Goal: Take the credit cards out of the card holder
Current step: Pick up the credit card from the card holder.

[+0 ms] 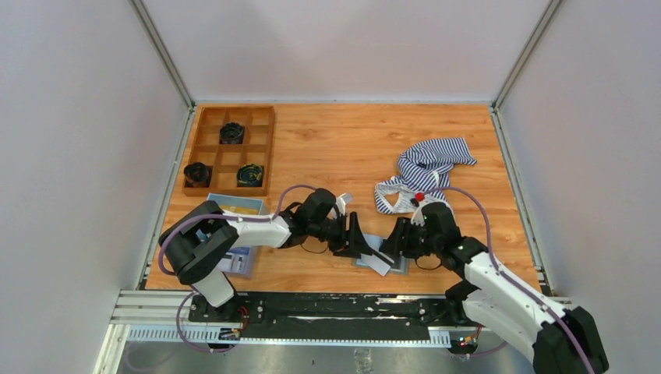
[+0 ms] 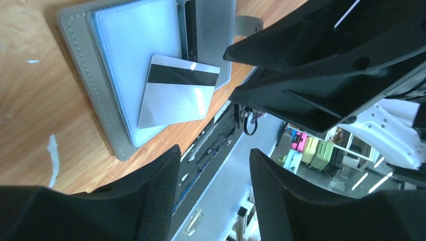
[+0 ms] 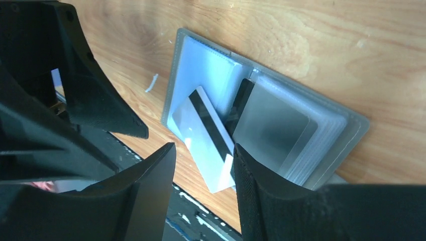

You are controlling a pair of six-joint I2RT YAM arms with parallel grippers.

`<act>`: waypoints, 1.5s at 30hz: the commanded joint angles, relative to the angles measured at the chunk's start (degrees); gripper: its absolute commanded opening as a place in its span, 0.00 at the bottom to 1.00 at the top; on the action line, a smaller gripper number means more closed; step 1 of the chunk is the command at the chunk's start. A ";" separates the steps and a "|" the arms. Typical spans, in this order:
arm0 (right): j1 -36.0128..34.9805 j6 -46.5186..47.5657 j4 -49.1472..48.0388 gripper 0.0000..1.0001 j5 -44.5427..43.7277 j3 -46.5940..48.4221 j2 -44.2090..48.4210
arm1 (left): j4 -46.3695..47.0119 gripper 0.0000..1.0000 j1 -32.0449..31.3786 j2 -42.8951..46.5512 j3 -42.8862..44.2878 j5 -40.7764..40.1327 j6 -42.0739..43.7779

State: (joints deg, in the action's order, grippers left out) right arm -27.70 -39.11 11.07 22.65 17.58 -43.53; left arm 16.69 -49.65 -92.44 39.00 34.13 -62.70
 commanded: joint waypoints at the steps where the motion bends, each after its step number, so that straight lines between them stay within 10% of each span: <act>1: 0.63 9.07 -0.21 0.50 0.90 3.20 -8.01 | 0.71 0.56 -1.68 -2.29 1.60 -4.43 -3.86; 45: 2.14 11.06 -0.84 0.48 8.93 -0.19 -13.00 | 5.42 0.52 0.09 -8.38 4.60 -7.20 -6.95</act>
State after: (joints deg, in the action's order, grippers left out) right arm -26.22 -29.69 4.78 34.28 17.93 -58.04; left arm 21.93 -50.30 -104.92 43.94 29.08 -71.09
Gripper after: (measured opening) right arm 0.469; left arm 0.515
